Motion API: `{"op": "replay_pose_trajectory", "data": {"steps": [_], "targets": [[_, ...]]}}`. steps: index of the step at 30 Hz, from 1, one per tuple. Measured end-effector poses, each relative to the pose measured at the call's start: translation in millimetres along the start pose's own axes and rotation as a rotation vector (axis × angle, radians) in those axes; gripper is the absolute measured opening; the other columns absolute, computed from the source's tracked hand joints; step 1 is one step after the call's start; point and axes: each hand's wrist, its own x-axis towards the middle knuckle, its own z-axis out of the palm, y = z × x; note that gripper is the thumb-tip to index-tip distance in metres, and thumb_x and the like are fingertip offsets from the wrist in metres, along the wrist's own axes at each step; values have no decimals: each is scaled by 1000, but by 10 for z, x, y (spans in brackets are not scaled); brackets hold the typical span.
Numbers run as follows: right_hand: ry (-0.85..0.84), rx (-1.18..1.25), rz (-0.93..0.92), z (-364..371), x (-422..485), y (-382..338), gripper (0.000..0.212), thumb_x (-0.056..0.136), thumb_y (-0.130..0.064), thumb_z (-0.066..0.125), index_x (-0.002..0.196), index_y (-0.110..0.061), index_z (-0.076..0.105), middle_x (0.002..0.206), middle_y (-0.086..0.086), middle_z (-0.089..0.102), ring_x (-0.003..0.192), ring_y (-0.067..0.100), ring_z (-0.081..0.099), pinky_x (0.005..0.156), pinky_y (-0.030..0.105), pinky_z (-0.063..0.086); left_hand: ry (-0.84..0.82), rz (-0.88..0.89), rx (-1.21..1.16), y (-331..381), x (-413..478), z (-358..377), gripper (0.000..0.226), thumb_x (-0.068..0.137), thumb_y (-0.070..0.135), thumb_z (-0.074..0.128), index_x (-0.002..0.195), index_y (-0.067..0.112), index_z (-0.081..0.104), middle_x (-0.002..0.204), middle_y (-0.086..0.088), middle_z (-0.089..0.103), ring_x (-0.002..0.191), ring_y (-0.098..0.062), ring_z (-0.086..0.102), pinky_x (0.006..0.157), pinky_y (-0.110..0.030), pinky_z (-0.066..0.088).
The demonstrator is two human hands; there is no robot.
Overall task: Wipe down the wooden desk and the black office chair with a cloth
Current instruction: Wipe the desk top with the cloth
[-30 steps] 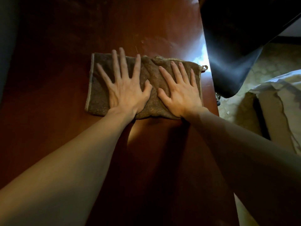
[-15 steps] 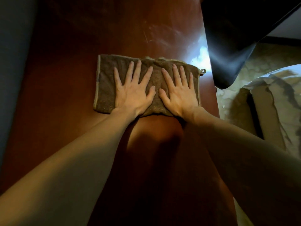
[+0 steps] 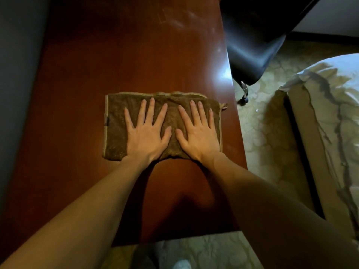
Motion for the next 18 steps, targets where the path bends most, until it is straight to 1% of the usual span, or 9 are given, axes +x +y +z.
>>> {"op": "replay_pose_trajectory", "data": {"steps": [6,9,13,15,18], "targets": [[-12,33,22,105,-1121,-149,69,101,-51,26,164,-28,11,171,10,5,158,27,-4,126,54,-1,-20,5,-16,305,-1032,47,69,103,64,14,165,36,4,174,-3,-3,160,-23,-8,122,-68,-6],[-9,42,32,165,-1578,-223,66,102,-47,25,164,-27,10,171,10,3,157,26,-6,126,52,-6,-36,-9,-14,459,-1470,61,70,102,64,14,165,35,7,173,-3,0,160,-25,-5,122,-68,-5],[-29,72,75,224,-2011,-256,64,104,-46,23,163,-29,6,171,7,0,157,23,-10,126,51,-7,-75,-20,-24,631,-1838,69,71,100,65,8,165,36,4,173,-3,-4,160,-24,-9,122,-67,-6],[-29,83,97,233,-2199,-241,63,104,-45,22,163,-31,6,171,6,1,157,22,-10,126,51,-6,-91,-16,-30,719,-1979,61,72,99,67,9,164,36,3,173,-3,-4,160,-24,-10,122,-67,-6],[-23,91,142,242,-2431,-216,63,103,-44,21,163,-33,8,171,4,5,157,21,-7,127,52,-1,-107,-9,-47,864,-2163,73,75,98,72,12,164,37,0,173,-3,-6,159,-25,-10,122,-66,-9]]}}
